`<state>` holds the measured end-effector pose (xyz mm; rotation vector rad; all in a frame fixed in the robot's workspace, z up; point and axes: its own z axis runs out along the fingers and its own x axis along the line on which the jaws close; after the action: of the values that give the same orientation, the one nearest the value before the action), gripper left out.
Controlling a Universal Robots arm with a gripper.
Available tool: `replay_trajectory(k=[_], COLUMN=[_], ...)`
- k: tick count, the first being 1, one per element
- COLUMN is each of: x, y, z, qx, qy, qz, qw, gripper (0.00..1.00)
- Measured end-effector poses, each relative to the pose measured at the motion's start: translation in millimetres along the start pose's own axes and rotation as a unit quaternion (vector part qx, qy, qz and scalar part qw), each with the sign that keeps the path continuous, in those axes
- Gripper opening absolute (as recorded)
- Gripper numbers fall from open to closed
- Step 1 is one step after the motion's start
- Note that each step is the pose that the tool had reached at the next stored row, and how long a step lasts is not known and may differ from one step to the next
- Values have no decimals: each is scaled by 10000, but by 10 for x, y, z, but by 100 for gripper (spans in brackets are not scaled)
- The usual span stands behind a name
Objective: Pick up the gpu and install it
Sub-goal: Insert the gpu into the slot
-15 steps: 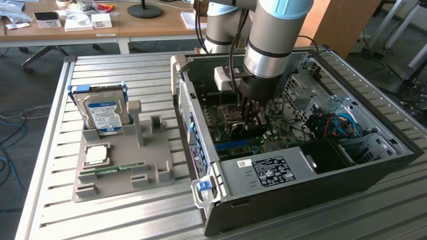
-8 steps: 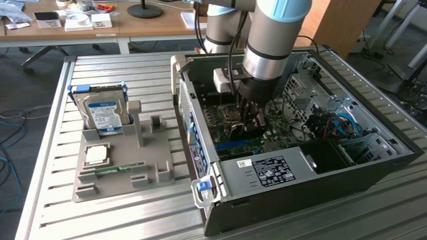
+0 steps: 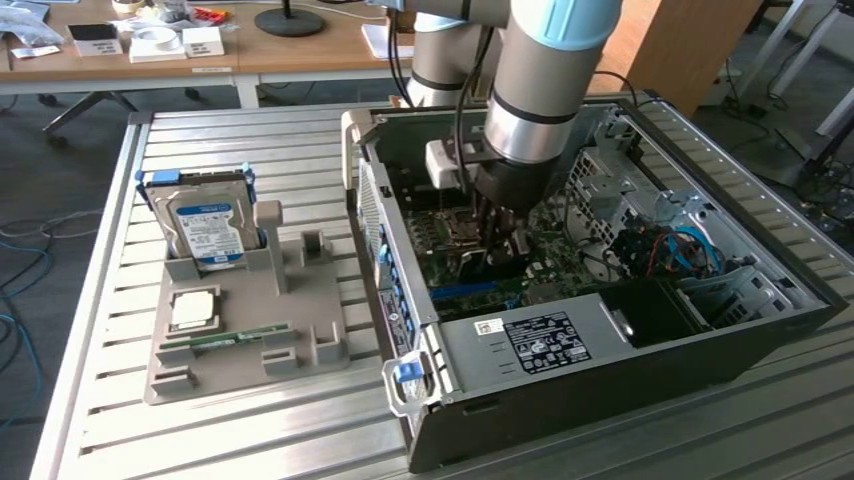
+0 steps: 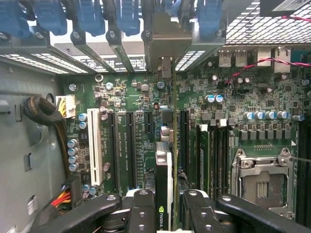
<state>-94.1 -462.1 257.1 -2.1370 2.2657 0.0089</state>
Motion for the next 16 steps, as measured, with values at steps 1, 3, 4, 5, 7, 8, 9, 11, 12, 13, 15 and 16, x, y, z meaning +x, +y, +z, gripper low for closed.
replay_trajectory(k=[1, 3, 4, 5, 7, 8, 9, 11, 12, 13, 15, 16], x=[1, 1, 1, 2, 1, 2, 2, 2, 2, 3, 3, 4], y=[2, 4, 3, 4, 9, 14, 18, 21, 21, 22, 23, 24], z=[7, 16, 16, 16, 20, 22, 24, 34, 42, 51, 67, 74], qx=[-1, -1, -1, -2, 0, 0, 0, 0, 0, 0, -1, -1], qy=[1, 2, 3, 3, 1, 1, 1, 0, 1, 1, 2, 2], qz=[0, 0, 0, 0, 1, 1, 0, -1, -1, -1, 0, 0], qw=[10000, 10000, 10000, 10000, 10000, 10000, 10000, 10000, 10000, 10000, 10000, 10000], gripper=[27, 27, 27, 27, 27, 27, 27, 27, 27, 27, 27, 27])
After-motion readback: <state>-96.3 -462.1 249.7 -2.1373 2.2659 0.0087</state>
